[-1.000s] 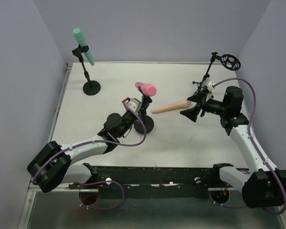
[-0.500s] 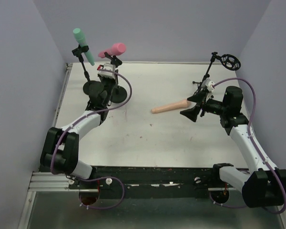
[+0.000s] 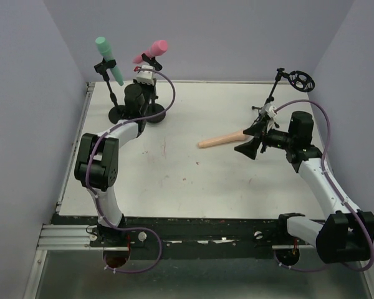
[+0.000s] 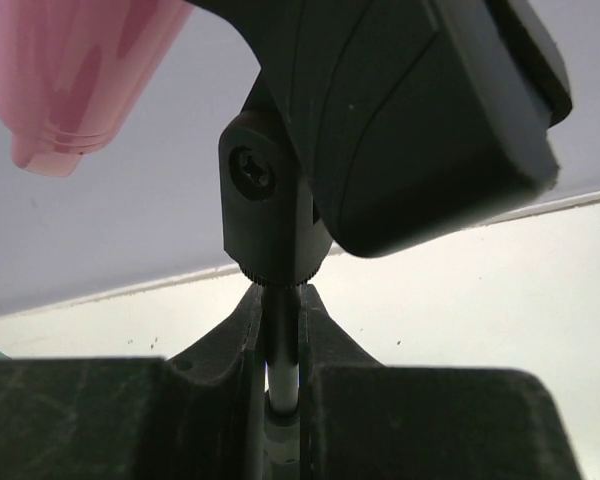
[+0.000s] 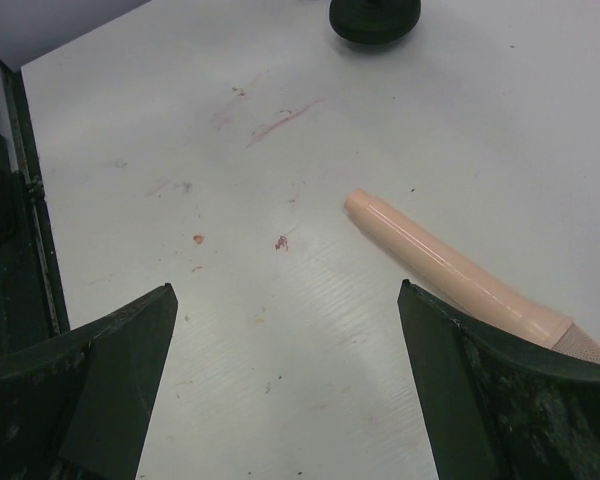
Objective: Attach the microphones to the stand
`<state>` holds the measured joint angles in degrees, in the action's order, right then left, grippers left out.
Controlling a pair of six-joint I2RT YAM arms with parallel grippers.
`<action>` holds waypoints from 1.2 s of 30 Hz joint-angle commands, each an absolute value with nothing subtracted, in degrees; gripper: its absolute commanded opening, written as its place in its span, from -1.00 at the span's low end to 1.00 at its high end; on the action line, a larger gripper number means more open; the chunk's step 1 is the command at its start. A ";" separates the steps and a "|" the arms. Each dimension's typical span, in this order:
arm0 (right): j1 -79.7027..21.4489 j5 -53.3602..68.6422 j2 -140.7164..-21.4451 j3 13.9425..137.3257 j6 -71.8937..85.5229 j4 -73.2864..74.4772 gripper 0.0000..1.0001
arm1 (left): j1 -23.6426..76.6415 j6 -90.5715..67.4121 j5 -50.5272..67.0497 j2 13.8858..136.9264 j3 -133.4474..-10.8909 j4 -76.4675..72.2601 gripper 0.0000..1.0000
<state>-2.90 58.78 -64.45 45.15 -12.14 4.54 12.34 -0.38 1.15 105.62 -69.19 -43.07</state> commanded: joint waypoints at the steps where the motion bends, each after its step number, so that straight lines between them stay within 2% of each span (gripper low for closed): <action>1: -2.64 60.64 -65.65 47.55 -13.36 6.85 1.00 | 10.81 -2.37 2.29 107.31 -73.47 -45.44 -1.00; 6: -2.64 60.29 -65.92 47.64 -13.71 7.21 1.00 | 10.37 -3.60 2.28 108.54 -73.74 -45.70 -1.00; 9: -2.64 60.21 -65.92 47.55 -13.71 7.29 0.99 | 10.28 -4.04 2.29 108.28 -72.34 -46.31 -0.79; 14: -2.55 59.85 -65.48 47.46 -13.88 7.21 1.00 | 10.20 -5.10 2.20 106.27 -67.25 -48.42 -0.27; 16: -2.55 59.77 -65.13 47.37 -13.80 7.21 1.00 | 10.11 -5.71 2.37 105.04 -65.22 -48.95 -0.12; 26: -2.55 58.45 -63.37 46.67 -14.50 6.94 1.00 | 10.02 -9.75 3.86 94.59 -51.52 -53.09 0.39; 36: -2.11 58.18 -61.96 46.49 -14.50 6.59 1.00 | 10.02 -20.20 9.93 79.21 -43.52 -39.03 0.48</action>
